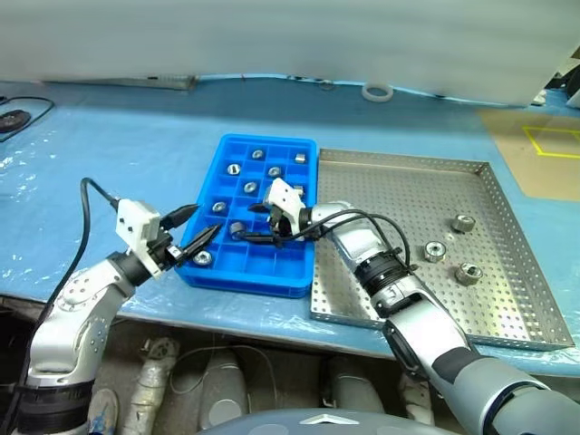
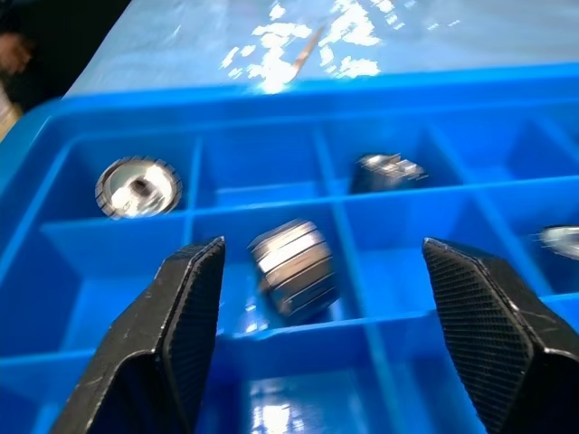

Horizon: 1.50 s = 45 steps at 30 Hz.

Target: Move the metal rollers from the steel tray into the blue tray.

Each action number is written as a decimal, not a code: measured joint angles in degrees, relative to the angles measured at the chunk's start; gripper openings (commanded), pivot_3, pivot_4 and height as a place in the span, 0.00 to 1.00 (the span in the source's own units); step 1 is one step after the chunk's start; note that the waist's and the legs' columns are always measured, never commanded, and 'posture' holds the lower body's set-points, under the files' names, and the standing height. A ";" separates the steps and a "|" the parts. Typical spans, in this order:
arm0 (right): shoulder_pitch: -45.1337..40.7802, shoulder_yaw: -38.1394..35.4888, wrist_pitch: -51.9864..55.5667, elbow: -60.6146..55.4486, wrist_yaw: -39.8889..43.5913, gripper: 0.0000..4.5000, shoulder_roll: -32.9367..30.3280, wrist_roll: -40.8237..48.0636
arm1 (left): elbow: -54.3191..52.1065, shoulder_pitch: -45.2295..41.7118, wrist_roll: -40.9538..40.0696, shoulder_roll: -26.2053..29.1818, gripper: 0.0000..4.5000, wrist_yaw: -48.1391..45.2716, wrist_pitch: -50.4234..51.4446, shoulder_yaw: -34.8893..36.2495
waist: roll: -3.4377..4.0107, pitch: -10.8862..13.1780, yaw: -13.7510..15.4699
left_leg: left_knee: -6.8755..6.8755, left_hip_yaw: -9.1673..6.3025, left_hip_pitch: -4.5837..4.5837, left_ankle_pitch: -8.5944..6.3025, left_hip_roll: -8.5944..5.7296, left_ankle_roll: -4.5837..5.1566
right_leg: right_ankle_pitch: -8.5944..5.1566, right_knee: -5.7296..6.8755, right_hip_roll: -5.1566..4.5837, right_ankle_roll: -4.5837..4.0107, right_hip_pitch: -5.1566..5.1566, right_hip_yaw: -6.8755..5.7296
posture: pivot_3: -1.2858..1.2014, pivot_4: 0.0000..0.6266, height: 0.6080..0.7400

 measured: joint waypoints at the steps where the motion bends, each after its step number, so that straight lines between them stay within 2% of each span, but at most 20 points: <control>1: 0.08 -1.31 0.41 -0.73 -0.19 0.82 -0.73 0.85 | 0.62 -1.62 0.00 -0.28 0.76 -0.32 0.05 -0.87 | 0.00 0.02 -0.01 | 0.00 0.02 0.00 0.00 -0.01 0.00 | 0.01 0.00 0.00 -0.01 0.00 0.02 | 0.48 0.24 1.00; 5: 1.80 -8.21 3.28 -7.53 -1.21 0.82 -5.62 5.55 | 5.42 -8.99 1.11 -2.27 0.76 -2.67 -0.08 -6.63 | 0.01 0.05 -0.57 | 0.01 0.13 0.13 0.01 0.00 0.00 | 0.01 -0.01 0.09 -0.02 0.05 0.19 | 0.42 0.24 1.00; 11: 10.99 -18.38 11.66 -21.70 -6.09 0.82 -13.59 11.64 | 18.73 -20.13 5.36 -7.38 0.76 -6.32 -2.54 -13.82 | -0.02 0.11 -3.12 | 0.00 0.26 0.24 0.01 0.01 0.00 | 0.02 -0.04 0.28 -0.01 0.04 0.55 | 0.35 0.24 1.00; 12: 14.21 -20.47 12.78 -25.49 -7.65 0.82 -15.73 12.05 | 22.80 -23.70 6.08 -9.56 0.76 -7.34 -3.41 -14.99 | -0.03 0.12 -3.42 | 0.00 0.28 0.26 0.00 0.03 0.00 | 0.01 -0.05 0.32 -0.01 0.04 0.59 | 0.35 0.24 1.00; 18: 23.52 -26.07 17.70 -34.44 -15.22 0.82 -19.06 13.00 | 35.30 -31.99 10.41 -14.90 0.76 -9.57 -9.68 -17.53 | -0.07 0.14 -6.64 | 0.02 0.76 0.47 -0.07 0.03 0.13 | 0.02 -0.06 0.33 0.01 -0.10 1.00 | 0.31 0.24 1.00; 24: 29.16 -26.32 23.33 -37.50 -20.74 0.82 -20.65 12.09 | 45.15 -37.35 13.64 -19.94 0.76 -11.84 -15.50 -19.22 | -0.12 0.17 -8.70 | 0.30 1.07 0.37 -0.30 0.00 0.43 | 0.03 -0.11 0.32 0.06 -0.23 1.32 | 0.30 0.24 1.00; 32: 30.28 -25.62 26.93 -37.98 -24.81 0.82 -22.21 10.63 | 57.08 -45.23 17.98 -25.91 0.76 -13.59 -21.64 -20.83 | -0.15 0.20 -10.40 | 0.43 1.25 0.27 -0.47 -0.06 0.64 | 0.03 -0.26 0.30 0.09 -0.24 1.32 | 0.27 0.24 1.00; 37: 33.13 -29.57 26.96 -46.36 -21.48 0.82 -21.68 18.51 | 62.33 -48.41 19.05 -27.65 0.76 -14.71 -24.04 -20.36 | -0.13 0.22 -11.66 | 0.43 1.28 0.24 -0.63 -0.05 0.81 | 0.03 -0.44 0.32 0.10 -0.24 1.30 | 0.26 0.24 1.00; 45: 39.13 -32.50 28.45 -57.06 -17.34 0.82 -24.30 27.67 | 65.91 -48.41 20.48 -29.46 0.76 -16.35 -26.16 -20.37 | -0.11 0.23 -13.74 | 0.45 1.42 0.14 -0.88 -0.13 1.09 | 0.18 -1.11 0.21 0.32 -0.02 1.22 | 0.25 0.24 1.00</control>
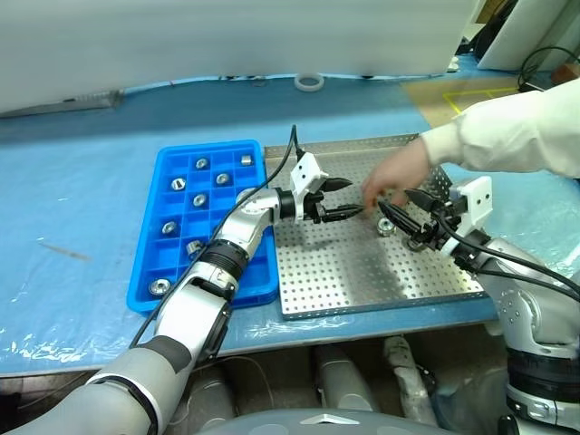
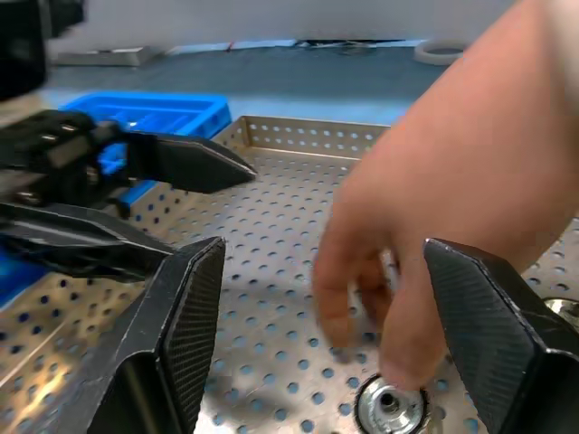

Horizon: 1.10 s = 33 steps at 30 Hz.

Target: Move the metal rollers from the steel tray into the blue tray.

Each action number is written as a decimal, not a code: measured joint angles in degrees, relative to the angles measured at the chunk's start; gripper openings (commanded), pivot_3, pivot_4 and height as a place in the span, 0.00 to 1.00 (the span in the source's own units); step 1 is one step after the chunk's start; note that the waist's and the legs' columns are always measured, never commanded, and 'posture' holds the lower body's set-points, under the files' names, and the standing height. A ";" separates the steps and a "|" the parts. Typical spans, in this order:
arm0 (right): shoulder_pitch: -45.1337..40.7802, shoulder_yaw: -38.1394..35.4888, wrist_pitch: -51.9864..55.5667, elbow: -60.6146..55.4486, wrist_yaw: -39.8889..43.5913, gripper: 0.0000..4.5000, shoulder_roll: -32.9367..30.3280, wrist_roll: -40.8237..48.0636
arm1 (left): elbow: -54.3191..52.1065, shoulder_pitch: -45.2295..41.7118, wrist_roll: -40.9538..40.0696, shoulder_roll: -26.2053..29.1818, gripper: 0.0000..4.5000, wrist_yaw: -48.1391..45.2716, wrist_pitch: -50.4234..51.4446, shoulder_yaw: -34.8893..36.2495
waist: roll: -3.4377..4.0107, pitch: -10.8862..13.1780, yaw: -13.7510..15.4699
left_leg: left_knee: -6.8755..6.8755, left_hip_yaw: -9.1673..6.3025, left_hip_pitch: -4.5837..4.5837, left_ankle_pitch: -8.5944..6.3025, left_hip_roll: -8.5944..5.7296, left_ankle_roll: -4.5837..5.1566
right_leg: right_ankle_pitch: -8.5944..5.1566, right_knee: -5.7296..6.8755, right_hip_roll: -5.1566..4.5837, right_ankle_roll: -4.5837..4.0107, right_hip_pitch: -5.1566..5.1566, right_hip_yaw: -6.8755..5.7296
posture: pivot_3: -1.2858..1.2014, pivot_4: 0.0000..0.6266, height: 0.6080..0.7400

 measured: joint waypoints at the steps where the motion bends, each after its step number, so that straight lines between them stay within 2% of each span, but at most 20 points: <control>1: 0.52 -0.06 0.30 -1.20 0.21 0.82 -0.30 1.08 | 0.06 0.00 0.13 -0.01 0.76 -0.12 -0.25 0.03 | 0.00 0.00 -0.37 | 0.02 0.01 -0.01 -0.04 -0.01 0.04 | 0.00 -0.08 -0.01 0.00 0.04 0.00 | 0.25 0.24 1.00; 11: 5.72 -1.77 4.21 -7.00 1.42 0.82 -3.21 10.44 | 1.80 -0.02 2.41 -0.78 0.76 -1.14 -0.40 -0.28 | 0.00 0.00 -2.06 | 0.04 0.02 -0.10 -0.20 -0.01 0.08 | -0.01 -0.34 -0.03 0.03 0.08 -0.04 | 0.24 0.24 1.00; 21: 8.09 -1.66 4.13 -7.26 0.50 0.82 -4.45 10.57 | 5.24 -1.76 5.55 -0.07 0.76 -0.42 -0.48 -1.16 | -0.01 0.00 -2.38 | 0.06 0.02 -0.12 -0.22 -0.02 0.08 | -0.20 -0.37 -0.05 0.39 0.07 -0.05 | 0.24 0.24 1.00; 27: 8.10 0.56 3.15 -7.22 -0.08 0.82 -4.39 9.39 | 6.35 -3.45 5.60 2.70 0.76 4.55 0.15 1.69 | 0.00 0.01 -3.01 | 0.08 0.00 -0.15 -0.22 -0.02 0.08 | -0.15 -0.37 -0.05 0.34 0.07 -0.08 | 0.25 0.24 1.00; 33: 7.84 2.32 2.22 -5.88 -0.06 0.82 -4.21 8.47 | 6.31 -3.48 6.56 7.90 0.76 2.45 4.55 1.50 | 0.00 0.01 -3.46 | 0.07 -0.01 -0.21 -0.25 -0.03 0.13 | 0.00 -0.43 -0.09 0.10 0.07 -0.15 | 0.25 0.24 1.00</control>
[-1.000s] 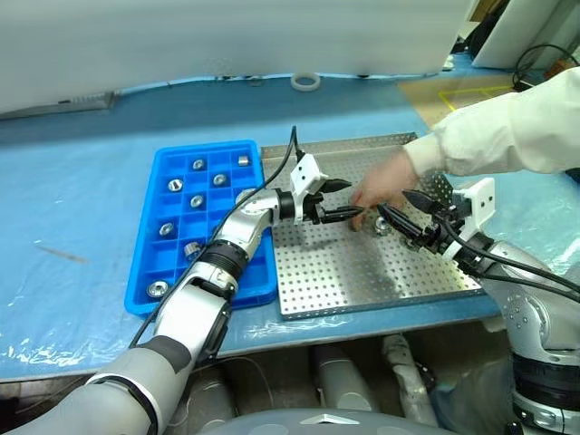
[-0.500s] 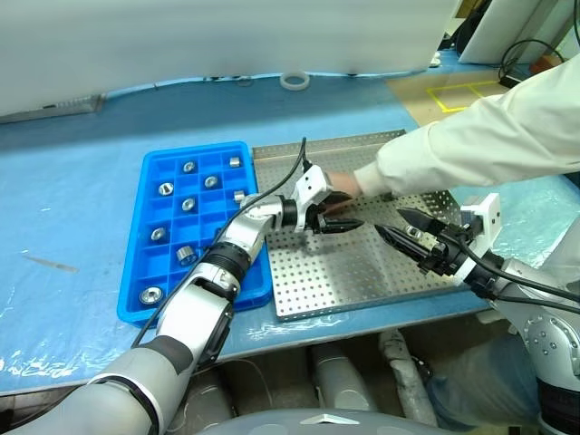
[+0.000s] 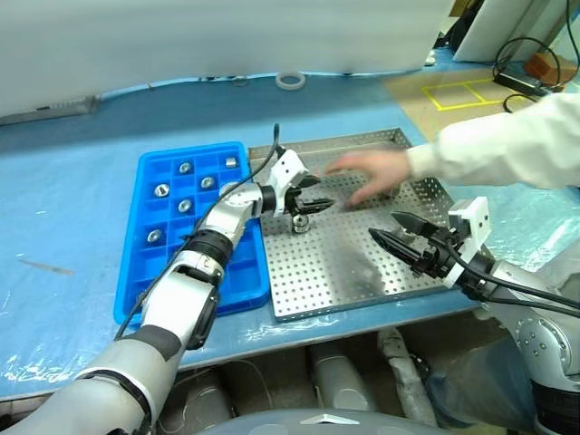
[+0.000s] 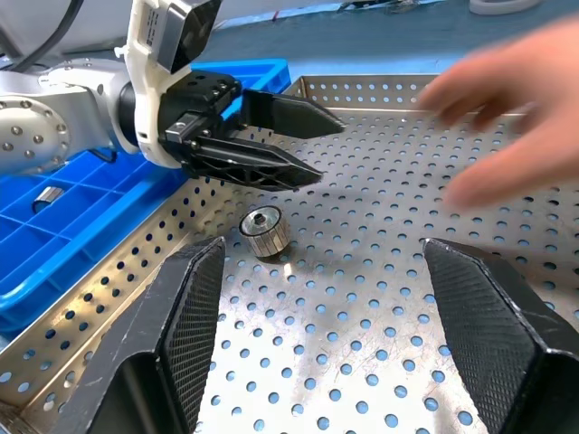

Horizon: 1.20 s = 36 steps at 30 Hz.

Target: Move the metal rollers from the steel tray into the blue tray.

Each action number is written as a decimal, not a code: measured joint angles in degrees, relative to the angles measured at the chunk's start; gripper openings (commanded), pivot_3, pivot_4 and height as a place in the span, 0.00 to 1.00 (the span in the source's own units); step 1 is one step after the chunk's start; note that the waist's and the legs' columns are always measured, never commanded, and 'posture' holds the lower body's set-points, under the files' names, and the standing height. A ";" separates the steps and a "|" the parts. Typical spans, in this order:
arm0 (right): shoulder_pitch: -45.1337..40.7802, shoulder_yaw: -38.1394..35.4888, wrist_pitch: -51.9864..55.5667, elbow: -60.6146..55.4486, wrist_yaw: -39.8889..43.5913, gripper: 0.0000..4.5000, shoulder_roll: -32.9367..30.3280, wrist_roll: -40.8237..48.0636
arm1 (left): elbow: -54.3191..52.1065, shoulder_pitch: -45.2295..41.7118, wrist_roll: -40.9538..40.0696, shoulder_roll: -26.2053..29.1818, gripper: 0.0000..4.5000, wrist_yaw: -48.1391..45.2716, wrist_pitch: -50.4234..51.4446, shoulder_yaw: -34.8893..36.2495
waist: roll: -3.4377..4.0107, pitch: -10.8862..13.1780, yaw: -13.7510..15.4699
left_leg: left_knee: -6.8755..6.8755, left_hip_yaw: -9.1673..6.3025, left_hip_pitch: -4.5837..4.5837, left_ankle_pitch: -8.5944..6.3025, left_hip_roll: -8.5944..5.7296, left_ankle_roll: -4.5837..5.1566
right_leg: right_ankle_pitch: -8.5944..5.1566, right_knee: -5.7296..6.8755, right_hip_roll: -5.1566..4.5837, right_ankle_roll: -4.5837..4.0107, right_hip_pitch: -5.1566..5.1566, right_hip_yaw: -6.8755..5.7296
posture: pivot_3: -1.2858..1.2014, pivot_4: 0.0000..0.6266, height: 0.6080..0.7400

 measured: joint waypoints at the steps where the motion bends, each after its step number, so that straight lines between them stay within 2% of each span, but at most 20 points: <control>1: -0.09 0.35 -0.02 0.27 0.03 0.82 0.00 -0.31 | 0.00 -0.02 0.60 0.69 0.76 -0.75 1.05 -0.45 | 0.01 0.00 0.01 | 0.00 0.00 -0.01 0.00 -0.02 0.00 | 0.00 -0.01 -0.02 0.00 0.00 -0.01 | 0.25 0.24 1.00; 7: -0.34 1.62 -0.86 2.04 0.13 0.82 0.00 -2.04 | -1.79 -0.77 2.27 2.44 0.76 -8.78 7.86 -4.12 | 0.01 0.01 -0.03 | 0.00 0.01 -0.05 -0.05 -0.12 0.09 | 0.01 -0.04 -0.18 -0.02 0.01 -0.05 | 0.25 0.24 1.00; 10: -0.34 2.75 -1.31 2.20 -0.03 0.82 0.04 -3.07 | -1.95 -1.46 4.78 2.63 0.76 -9.62 7.67 -6.45 | 0.01 0.01 -0.04 | 0.00 0.01 -0.04 -0.05 -0.11 0.10 | 0.01 -0.04 -0.18 -0.02 0.02 -0.08 | 0.25 0.24 1.00; 14: -0.21 4.15 -1.67 2.97 -0.77 0.82 0.10 -5.26 | 0.57 -3.65 9.28 2.39 0.76 -9.21 4.55 -10.02 | 0.00 0.01 -0.11 | 0.01 0.01 -0.04 -0.05 -0.19 0.09 | 0.01 -0.04 -0.26 -0.01 0.04 -0.07 | 0.25 0.24 1.00; 21: -0.42 5.46 -2.99 2.96 -2.47 0.82 2.57 -7.16 | 10.98 -11.69 18.77 -0.30 0.76 -3.56 -6.24 -15.77 | -0.03 0.03 -0.31 | 0.02 0.00 -0.11 -0.16 -0.59 0.28 | 0.00 -0.07 -0.69 0.18 0.03 -0.14 | 0.24 0.24 1.00; 24: -1.45 6.56 -3.37 2.96 -3.04 0.83 3.50 -7.36 | 14.11 -12.83 20.92 -2.11 0.62 -2.07 -9.16 -16.86 | -0.02 0.03 -0.43 | 0.09 0.00 -0.20 -0.21 -0.78 0.51 | -0.01 -0.10 -0.87 0.22 0.03 -0.10 | 0.24 0.24 1.00; 27: -1.97 6.59 -4.01 2.97 -3.48 0.83 3.62 -7.80 | 16.04 -13.62 22.33 -2.79 0.39 -1.79 -11.45 -17.36 | -0.03 0.03 -0.40 | 0.20 0.00 -0.32 -0.20 -0.80 0.74 | -0.01 -0.15 -0.93 0.22 0.04 -0.13 | 0.24 0.24 1.00; 28: -1.98 6.59 -4.45 3.16 -3.57 0.83 3.70 -8.18 | 16.54 -14.21 22.86 -2.76 0.36 -2.35 -12.26 -17.38 | -0.03 0.03 -0.40 | 0.24 0.00 -0.34 -0.22 -0.81 0.77 | 0.00 -0.15 -0.94 0.22 0.04 -0.13 | 0.24 0.24 1.00; 31: -2.01 6.59 -4.99 4.21 -3.60 0.83 3.85 -8.53 | 17.48 -14.48 23.01 -2.90 0.37 -3.22 -12.53 -17.09 | -0.03 0.03 -0.40 | 0.26 -0.01 -0.34 -0.23 -0.82 0.79 | 0.00 -0.15 -0.95 0.22 0.06 -0.14 | 0.24 0.24 1.00; 36: -4.23 7.92 -5.82 5.87 -3.49 0.83 5.27 -9.04 | 17.83 -15.27 17.18 -4.97 0.37 -6.13 -8.69 -10.01 | -0.03 0.03 -0.32 | 0.33 -0.02 -0.39 -0.25 -0.85 0.84 | 0.00 -0.14 -1.00 0.22 0.06 -0.15 | 0.26 0.24 1.00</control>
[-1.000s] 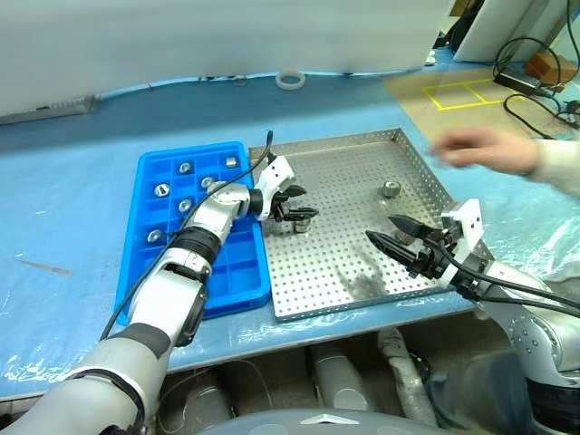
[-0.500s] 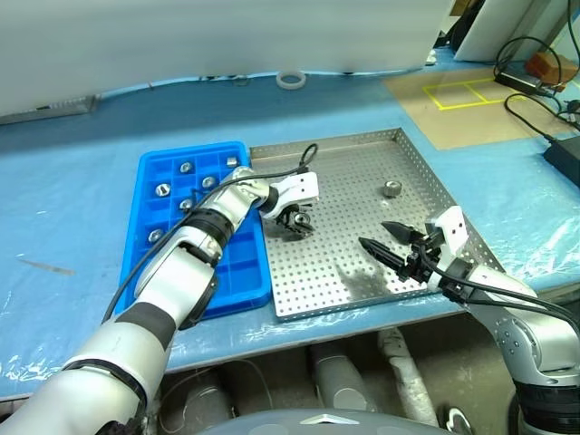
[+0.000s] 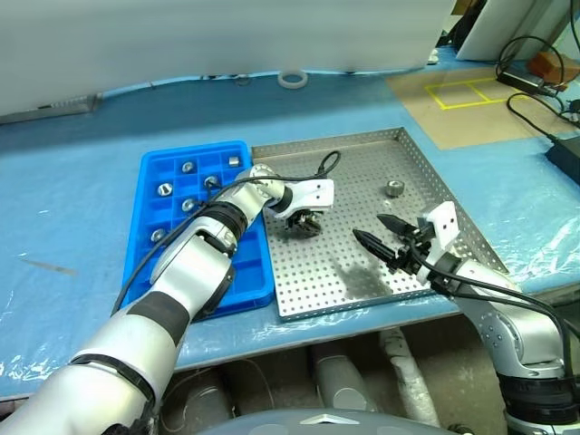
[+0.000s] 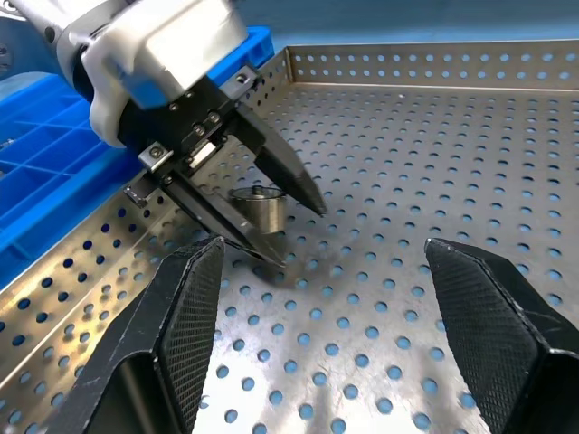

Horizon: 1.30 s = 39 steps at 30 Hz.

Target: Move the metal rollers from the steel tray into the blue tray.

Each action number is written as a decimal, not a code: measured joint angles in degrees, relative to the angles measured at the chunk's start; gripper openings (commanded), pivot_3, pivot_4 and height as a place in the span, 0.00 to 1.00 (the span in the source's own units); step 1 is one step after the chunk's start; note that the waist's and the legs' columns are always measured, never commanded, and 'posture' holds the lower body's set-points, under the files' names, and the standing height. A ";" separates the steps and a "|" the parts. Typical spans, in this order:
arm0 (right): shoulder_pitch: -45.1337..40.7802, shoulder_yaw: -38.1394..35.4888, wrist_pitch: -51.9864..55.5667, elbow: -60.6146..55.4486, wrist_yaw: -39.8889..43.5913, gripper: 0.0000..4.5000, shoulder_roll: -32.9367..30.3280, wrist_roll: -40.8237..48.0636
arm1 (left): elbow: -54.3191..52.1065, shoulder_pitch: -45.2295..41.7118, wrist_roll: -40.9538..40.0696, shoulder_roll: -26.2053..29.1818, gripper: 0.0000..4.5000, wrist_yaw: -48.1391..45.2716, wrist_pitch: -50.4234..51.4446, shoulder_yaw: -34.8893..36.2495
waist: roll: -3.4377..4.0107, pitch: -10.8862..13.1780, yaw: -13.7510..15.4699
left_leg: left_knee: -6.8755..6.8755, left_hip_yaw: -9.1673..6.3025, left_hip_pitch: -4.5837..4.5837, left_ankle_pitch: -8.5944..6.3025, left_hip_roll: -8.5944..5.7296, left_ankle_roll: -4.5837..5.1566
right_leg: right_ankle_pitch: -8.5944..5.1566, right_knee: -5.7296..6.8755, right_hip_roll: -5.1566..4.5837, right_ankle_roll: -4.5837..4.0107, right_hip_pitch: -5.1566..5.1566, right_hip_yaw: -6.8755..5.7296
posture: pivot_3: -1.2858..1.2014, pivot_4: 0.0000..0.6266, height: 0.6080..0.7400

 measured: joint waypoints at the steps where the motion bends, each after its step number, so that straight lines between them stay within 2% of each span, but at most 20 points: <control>1: -0.65 0.10 -0.33 0.63 0.07 0.83 0.14 0.00 | -0.16 -0.35 -1.75 -0.26 0.37 0.15 1.21 2.27 | 0.00 0.00 0.00 | 0.02 0.00 -0.01 -0.01 -0.01 0.02 | 0.00 0.00 -0.01 0.00 0.00 0.00 | 0.26 0.24 1.00; 4: -1.85 0.05 -0.53 1.03 0.33 0.83 0.93 0.20 | -0.90 -0.80 -5.91 -0.20 0.37 2.00 3.98 7.51 | 0.01 0.00 0.04 | 0.04 0.00 0.00 -0.02 0.00 0.04 | 0.00 0.04 -0.02 0.00 0.00 -0.01 | 0.27 0.24 1.00; 10: -7.13 0.07 -2.96 5.59 1.06 0.83 2.82 0.48 | -4.18 0.20 -11.13 1.62 0.37 15.14 4.74 15.95 | 0.00 0.03 0.26 | 0.14 -0.01 -0.02 -0.05 0.00 0.09 | 0.01 0.12 -0.05 -0.01 0.00 -0.05 | 0.31 0.24 1.00; 14: -10.52 0.33 -4.29 9.97 2.52 0.83 3.29 0.44 | -13.41 6.01 -15.31 3.75 0.37 20.54 4.52 21.01 | -0.01 0.05 0.70 | 0.16 -0.07 -0.08 -0.04 0.02 0.12 | 0.01 0.18 -0.05 -0.02 0.00 -0.15 | 0.34 0.24 1.00; 16: -12.42 0.94 -4.51 12.16 3.52 0.83 3.77 0.44 | -21.81 11.30 -17.34 3.97 0.37 21.79 5.38 22.28 | -0.07 0.11 1.29 | 0.16 -0.08 -0.09 -0.05 0.05 0.14 | 0.01 0.21 -0.07 -0.02 -0.01 -0.20 | 0.36 0.24 1.00; 22: -19.36 3.68 -5.55 20.03 7.11 0.83 6.41 0.31 | -49.33 29.41 -20.18 6.55 0.37 29.28 15.48 23.54 | -0.21 0.34 4.16 | 0.19 -0.10 -0.06 0.02 0.16 0.11 | 0.00 0.49 -0.05 -0.03 -0.07 -0.25 | 0.41 0.24 1.00; 27: -22.45 4.95 -7.48 25.91 9.56 0.83 7.95 -0.92 | -64.52 38.48 -21.76 10.64 0.37 33.34 24.20 25.42 | -0.23 0.40 8.99 | 0.17 -0.07 0.03 0.15 0.33 -0.14 | 0.01 0.60 0.07 -0.05 -0.07 -0.23 | 0.43 0.24 1.00; 33: -24.18 6.81 -9.44 29.28 11.08 0.83 9.79 -2.91 | -72.11 43.48 -23.76 14.15 0.37 33.46 31.31 25.10 | -0.21 0.42 14.03 | 0.11 0.04 0.17 0.13 0.41 -0.49 | 0.02 0.66 0.16 -0.06 -0.05 -0.08 | 0.44 0.24 1.00; 39: -24.18 7.71 -9.88 29.78 11.84 0.83 10.05 -4.09 | -72.39 44.14 -26.04 15.28 0.37 31.23 34.08 24.13 | -0.21 0.42 14.73 | 0.04 0.05 0.28 0.21 0.46 -0.68 | 0.03 0.75 0.25 -0.05 -0.07 0.27 | 0.43 0.24 1.00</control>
